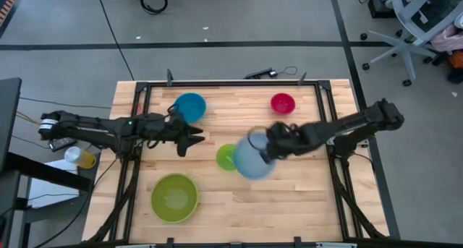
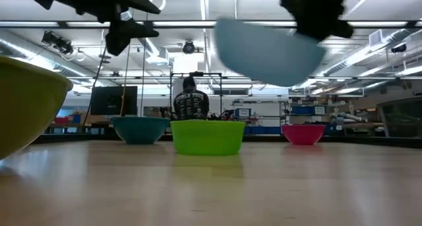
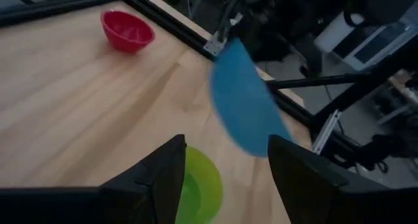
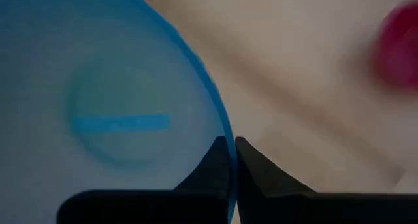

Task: Nest bowls inside each other
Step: Stack the light blue bowl on top of the green bowl

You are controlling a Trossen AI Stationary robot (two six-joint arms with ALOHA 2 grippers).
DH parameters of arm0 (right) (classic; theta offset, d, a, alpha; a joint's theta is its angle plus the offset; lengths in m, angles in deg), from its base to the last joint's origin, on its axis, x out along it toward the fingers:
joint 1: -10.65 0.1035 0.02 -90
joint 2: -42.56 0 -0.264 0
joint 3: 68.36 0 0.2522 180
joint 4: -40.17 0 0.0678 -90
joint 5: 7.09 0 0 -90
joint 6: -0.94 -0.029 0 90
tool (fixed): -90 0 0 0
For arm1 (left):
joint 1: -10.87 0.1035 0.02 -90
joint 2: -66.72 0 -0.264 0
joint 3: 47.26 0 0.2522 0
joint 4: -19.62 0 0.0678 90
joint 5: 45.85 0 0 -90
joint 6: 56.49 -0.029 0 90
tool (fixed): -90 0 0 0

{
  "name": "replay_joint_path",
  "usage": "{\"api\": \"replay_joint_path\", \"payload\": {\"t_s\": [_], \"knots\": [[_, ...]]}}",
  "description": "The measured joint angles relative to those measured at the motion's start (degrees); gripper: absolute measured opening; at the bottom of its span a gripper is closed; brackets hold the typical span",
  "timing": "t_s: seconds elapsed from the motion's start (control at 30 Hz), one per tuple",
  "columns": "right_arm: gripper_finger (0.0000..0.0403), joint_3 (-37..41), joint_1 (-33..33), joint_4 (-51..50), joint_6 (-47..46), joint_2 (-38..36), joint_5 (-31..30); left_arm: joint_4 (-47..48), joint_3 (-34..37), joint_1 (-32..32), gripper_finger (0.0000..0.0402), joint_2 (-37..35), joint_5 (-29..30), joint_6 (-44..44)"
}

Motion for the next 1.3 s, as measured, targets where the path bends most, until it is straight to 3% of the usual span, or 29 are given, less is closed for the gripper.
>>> {"api": "replay_joint_path", "payload": {"t_s": [0.13,0.4,0.5,0.73,0.83,0.9,1.03,1.17,1.3], "knots": [[0.0011,-6.0,-5.9,-0.2,2.3,6.2,-7.0,1.5,-4.4,0.9,0.0219,3.5,3.5,-2.7],[0.0013,-17.7,-12.3,1.8,8.1,18.5,-15.4,18.6,-16.9,2.1,0.0219,11.5,20.8,-9.7],[0.0019,-22.5,-13.3,3.7,14.3,21.5,-16.1,22.2,-19.3,3.1,0.0219,14.6,25.1,-10.0],[0.0015,-29.7,-13.5,7.5,25.4,24.3,-16.8,23.2,-20.7,5.6,0.0215,18.5,26.1,-13.1],[0.0025,-31.2,-13.6,8.7,28.0,23.9,-16.4,25.4,-20.7,6.6,0.0185,18.5,26.2,-10.8],[0.0039,-32.1,-13.8,8.7,28.3,23.4,-13.7,27.5,-20.7,7.2,0.0143,18.0,26.1,-9.7],[0.0077,-33.1,-14.7,9.7,27.9,21.0,-2.8,33.0,-20.8,7.9,0.0028,14.8,24.2,-8.7],[0.0119,-33.0,-15.7,13.0,29.0,18.5,7.3,40.0,-21.1,9.4,0.0017,11.1,15.7,-8.3],[0.0153,-33.1,-16.1,20.6,33.1,14.7,14.7,53.8,-20.3,10.0,0.0016,8.0,4.2,-11.6]]}}
